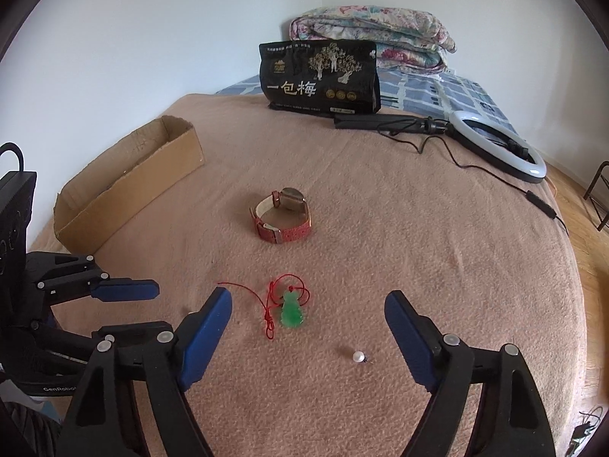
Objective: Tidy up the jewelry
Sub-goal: 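Move the left tool to the white pearl bead while the right moves to the green jade pendant, then close the left tool on the pearl bead while the right closes on the jade pendant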
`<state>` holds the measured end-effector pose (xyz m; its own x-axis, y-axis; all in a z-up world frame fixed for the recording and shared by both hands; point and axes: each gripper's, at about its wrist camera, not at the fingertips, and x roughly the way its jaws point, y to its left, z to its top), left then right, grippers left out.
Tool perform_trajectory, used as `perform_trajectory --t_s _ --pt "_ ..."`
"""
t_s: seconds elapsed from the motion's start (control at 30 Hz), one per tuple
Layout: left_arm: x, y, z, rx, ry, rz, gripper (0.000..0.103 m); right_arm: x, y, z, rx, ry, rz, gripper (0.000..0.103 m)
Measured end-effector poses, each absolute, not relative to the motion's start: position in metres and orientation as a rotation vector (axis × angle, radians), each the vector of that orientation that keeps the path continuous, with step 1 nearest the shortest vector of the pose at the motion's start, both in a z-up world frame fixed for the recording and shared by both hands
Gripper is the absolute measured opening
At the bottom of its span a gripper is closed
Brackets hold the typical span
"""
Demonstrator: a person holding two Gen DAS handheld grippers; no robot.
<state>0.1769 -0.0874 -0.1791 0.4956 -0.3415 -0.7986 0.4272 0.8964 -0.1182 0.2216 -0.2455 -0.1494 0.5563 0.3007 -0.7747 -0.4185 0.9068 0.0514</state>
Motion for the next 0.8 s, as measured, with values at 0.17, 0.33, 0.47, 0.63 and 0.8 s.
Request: perform_trajectory --t_s 0.17,0.33,0.47,0.63,0.8 --pt "0.182 -0.094 -0.189 0.11 0.961 -0.471 0.029 0.229 -0.236 -0.164 -0.168 0.936 0.455 0.072" --pt "0.187 -0.096 -0.197 0.102 0.978 -0.471 0.028 0.232 -0.229 -0.174 -0.189 0.957 0.46 0.071" --pt "0.191 -0.096 -0.201 0.095 0.982 -0.467 0.021 0.237 -0.227 -0.181 -0.191 0.973 0.459 0.065" --pt "0.191 -0.097 -0.202 0.104 0.978 -0.462 0.017 0.24 -0.223 -0.19 -0.207 0.996 0.464 0.053" --pt "0.191 -0.096 -0.203 0.105 0.976 -0.46 0.013 0.241 -0.218 -0.196 -0.234 1.005 0.459 0.047"
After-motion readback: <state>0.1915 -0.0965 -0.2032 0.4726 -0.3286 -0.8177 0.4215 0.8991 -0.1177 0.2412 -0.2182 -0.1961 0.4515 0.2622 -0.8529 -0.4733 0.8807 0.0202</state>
